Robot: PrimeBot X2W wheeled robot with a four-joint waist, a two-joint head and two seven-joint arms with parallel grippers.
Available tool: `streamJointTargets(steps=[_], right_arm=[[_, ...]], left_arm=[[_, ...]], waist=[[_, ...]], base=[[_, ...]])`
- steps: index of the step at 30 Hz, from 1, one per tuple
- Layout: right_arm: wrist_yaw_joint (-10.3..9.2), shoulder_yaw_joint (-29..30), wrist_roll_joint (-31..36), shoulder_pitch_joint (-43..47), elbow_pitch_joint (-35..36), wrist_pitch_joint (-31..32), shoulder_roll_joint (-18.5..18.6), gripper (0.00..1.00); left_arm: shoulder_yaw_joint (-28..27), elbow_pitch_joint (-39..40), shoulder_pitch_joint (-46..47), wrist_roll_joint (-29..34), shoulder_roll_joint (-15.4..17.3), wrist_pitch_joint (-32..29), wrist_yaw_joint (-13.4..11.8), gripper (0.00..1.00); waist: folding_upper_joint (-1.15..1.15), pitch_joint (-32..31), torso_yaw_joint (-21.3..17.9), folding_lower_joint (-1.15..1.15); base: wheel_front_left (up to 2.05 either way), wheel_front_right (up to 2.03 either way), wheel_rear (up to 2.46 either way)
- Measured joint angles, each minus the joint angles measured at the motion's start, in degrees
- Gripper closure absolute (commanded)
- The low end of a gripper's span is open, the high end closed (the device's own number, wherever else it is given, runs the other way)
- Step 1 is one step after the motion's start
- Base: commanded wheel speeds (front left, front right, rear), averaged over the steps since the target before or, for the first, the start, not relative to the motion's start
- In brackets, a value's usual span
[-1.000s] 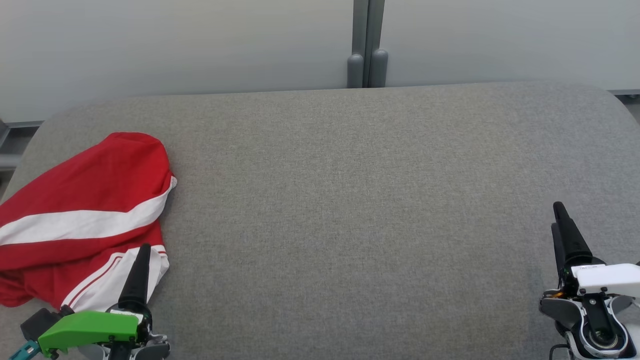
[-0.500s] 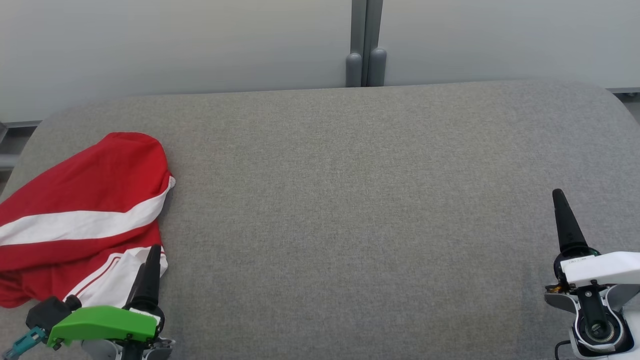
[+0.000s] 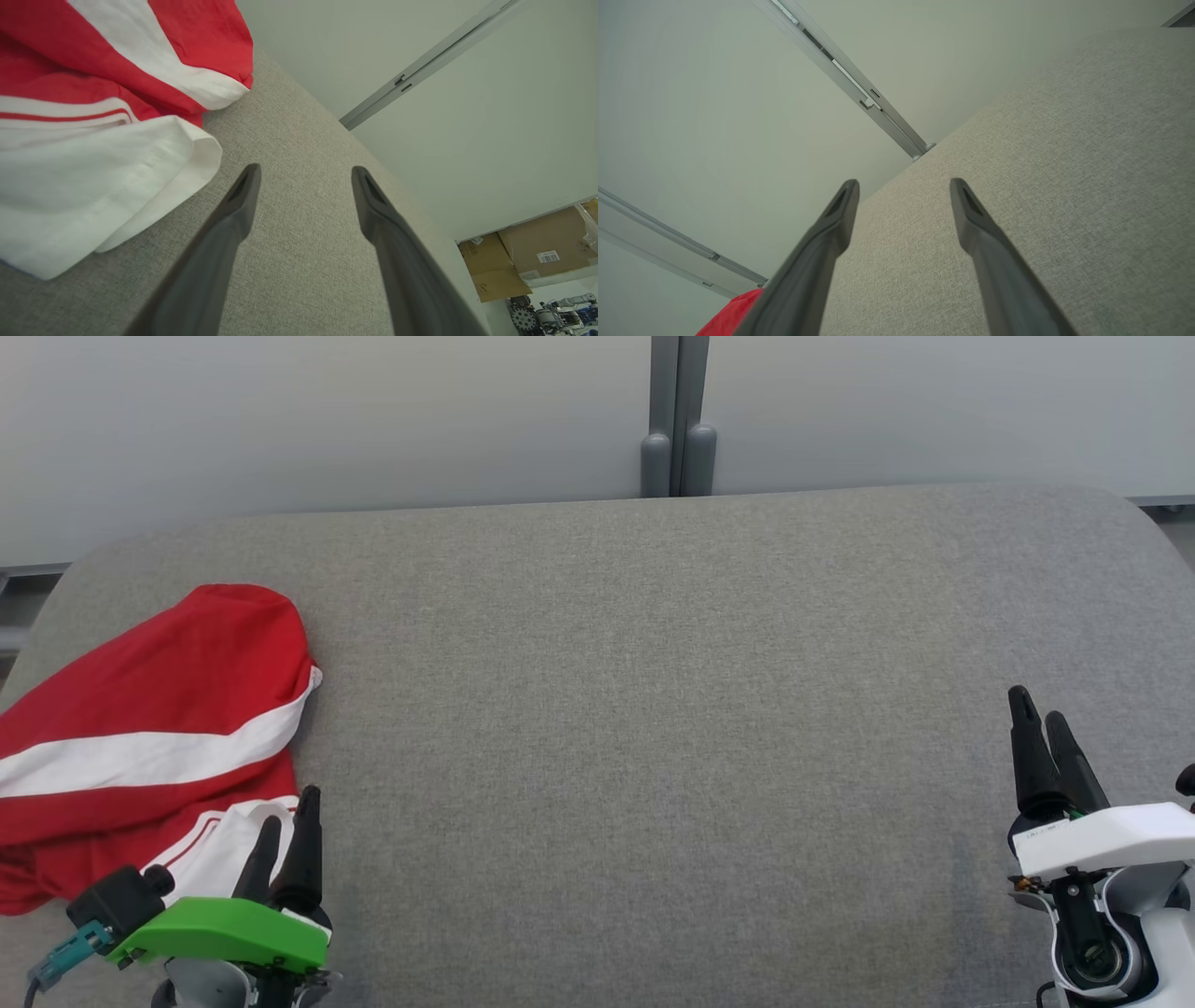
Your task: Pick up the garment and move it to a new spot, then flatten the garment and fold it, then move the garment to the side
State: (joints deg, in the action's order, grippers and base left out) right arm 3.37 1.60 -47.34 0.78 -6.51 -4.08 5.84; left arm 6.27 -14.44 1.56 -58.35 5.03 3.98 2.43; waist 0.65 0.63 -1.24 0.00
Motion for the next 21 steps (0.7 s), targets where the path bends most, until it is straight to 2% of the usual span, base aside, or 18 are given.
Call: streamJointTargets(steps=[21], right_arm=[[-1.96,-1.1,17.0,1.3,2.4,-4.0,1.9,0.0]], left_arm=[[2.9,0.7,0.0,16.3,1.1,4.2,-1.2,0.0]], waist=[[0.0,0.1,-0.4,0.0]], base=[[0.0,0.0,0.0]])
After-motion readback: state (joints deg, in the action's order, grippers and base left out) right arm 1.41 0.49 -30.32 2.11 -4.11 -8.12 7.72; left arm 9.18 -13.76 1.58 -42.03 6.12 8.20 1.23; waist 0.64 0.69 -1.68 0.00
